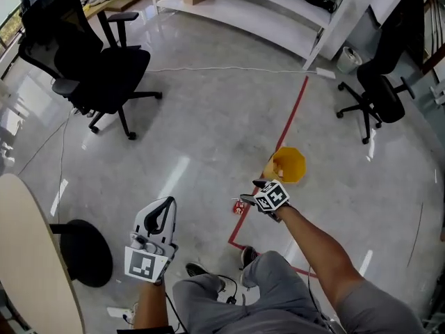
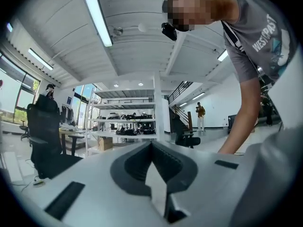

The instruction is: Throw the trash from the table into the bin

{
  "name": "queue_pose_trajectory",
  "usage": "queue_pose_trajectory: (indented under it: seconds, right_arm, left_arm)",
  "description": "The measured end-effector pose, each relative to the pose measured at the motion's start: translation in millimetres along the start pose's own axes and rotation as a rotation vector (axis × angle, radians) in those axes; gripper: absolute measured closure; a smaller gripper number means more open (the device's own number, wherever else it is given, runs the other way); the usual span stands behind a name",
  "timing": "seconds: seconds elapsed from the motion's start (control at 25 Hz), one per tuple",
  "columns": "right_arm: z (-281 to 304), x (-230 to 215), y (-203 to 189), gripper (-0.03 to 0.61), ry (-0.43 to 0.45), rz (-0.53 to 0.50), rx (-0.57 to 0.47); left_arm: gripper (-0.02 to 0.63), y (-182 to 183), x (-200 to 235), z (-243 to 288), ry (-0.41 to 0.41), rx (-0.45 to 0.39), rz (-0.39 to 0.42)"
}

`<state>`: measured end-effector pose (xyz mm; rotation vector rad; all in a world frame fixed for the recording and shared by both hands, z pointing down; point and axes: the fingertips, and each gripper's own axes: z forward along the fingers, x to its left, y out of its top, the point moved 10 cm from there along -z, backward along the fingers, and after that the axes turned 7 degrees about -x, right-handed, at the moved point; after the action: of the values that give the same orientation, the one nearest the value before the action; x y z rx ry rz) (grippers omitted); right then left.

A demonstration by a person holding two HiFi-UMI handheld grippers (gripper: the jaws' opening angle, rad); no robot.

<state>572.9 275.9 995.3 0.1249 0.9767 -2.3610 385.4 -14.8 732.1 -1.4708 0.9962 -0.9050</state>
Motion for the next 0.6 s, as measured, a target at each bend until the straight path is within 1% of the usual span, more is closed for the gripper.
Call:
queue_pose_trajectory:
  seconds: [0.08, 0.16, 0.28, 0.36, 0.48, 0.56, 0.6]
  right_arm:
    - [47, -29, -37, 0.264, -0.044, 0.074, 0.028]
    - [85, -56, -74, 0.264, -0.086, 0.151, 0.066]
    - [134, -84, -120, 0.264, -0.120, 0.263, 0.101]
    - [165, -97, -146, 0.265, -0.135, 0.317, 0.123]
    - [210, -112, -181, 0.265, -0.143, 0.325, 0.183]
    - [238, -121, -200, 0.265, -0.133, 0.289, 0.226]
    - [250, -123, -209, 0.265, -0.119, 0.245, 0.253]
  left_arm:
    - [0.571, -52, 5, -5, 0.002, 0.013, -0.001]
    - [0.571, -97, 8, -12, 0.021, 0.021, -0.006]
    - [0.571, -163, 16, -25, 0.064, 0.048, 0.002]
    - [0.571, -205, 23, -32, 0.089, 0.068, 0.007]
    - [0.571, -263, 30, -42, 0.111, 0.072, -0.003]
    - [0.571, -293, 31, -49, 0.136, 0.066, -0.016]
    - [0.571, -307, 30, -53, 0.151, 0.067, -0.020]
